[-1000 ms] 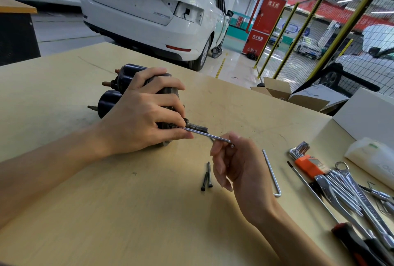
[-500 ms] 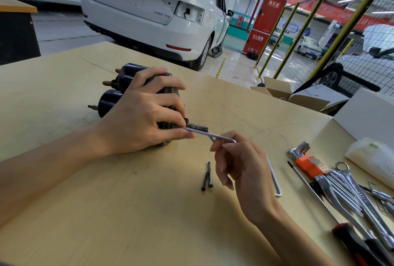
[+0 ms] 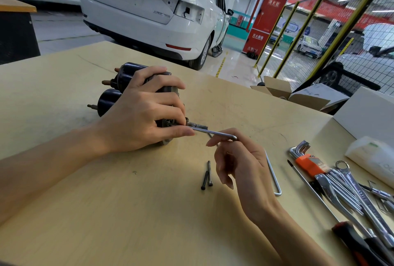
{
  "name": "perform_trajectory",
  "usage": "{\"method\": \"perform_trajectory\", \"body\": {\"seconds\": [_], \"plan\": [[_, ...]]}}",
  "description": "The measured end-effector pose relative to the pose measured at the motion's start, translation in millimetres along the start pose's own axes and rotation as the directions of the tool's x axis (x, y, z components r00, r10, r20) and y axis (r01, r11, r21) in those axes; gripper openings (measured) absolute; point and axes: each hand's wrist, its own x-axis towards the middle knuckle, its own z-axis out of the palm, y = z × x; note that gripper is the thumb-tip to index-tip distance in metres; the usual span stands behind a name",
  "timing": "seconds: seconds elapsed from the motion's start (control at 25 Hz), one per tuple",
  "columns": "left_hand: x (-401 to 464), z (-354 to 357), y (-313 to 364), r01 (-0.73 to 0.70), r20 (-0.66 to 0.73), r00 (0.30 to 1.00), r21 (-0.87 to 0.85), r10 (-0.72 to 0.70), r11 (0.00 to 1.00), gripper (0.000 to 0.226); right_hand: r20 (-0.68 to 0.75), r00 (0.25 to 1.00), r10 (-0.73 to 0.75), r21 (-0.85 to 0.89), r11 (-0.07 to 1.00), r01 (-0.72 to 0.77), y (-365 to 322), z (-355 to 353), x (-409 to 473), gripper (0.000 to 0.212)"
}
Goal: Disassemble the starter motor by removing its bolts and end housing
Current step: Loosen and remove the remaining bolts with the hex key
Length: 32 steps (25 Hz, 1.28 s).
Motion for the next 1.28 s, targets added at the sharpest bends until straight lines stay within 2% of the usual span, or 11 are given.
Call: {"method": "perform_trajectory", "body": {"seconds": [0.28, 0.48, 0.68, 0.8, 1.04, 1.28], "plan": [[0.1, 1.0, 0.8, 0.004, -0.025, 1.000, -0.009, -0.005, 1.000, 0.023, -0.119, 0.992, 0.043, -0.020, 0.999, -0.045, 2.8, 1.3, 2.3, 0.031], [0.8, 0.1, 1.8, 0.009, -0.017, 1.000, -0.015, -0.009, 1.000, 0.023, -0.153, 0.984, 0.094, 0.067, 0.994, -0.085, 1.3, 0.9, 3.6, 0.030], [1.1, -1.4, 2.4, 0.010, -0.014, 1.000, -0.007, -0.010, 1.000, 0.024, -0.125, 0.986, 0.108, 0.129, 0.987, -0.091, -1.4, 1.2, 3.8, 0.053], [0.8, -2.1, 2.1, 0.010, -0.009, 1.000, -0.002, -0.010, 1.000, 0.026, -0.093, 0.992, 0.088, 0.119, 0.990, -0.076, -1.1, 1.7, 3.6, 0.058], [0.5, -1.8, 2.6, 0.013, -0.004, 1.000, 0.008, -0.013, 1.000, 0.027, -0.026, 0.996, 0.088, 0.150, 0.985, -0.083, 0.0, 1.9, 4.0, 0.049], [0.4, -1.5, 1.1, 0.004, 0.013, 1.000, 0.011, -0.005, 1.000, 0.026, 0.010, 1.000, 0.018, 0.164, 0.986, -0.019, 3.3, 0.3, 2.9, 0.040]]}}
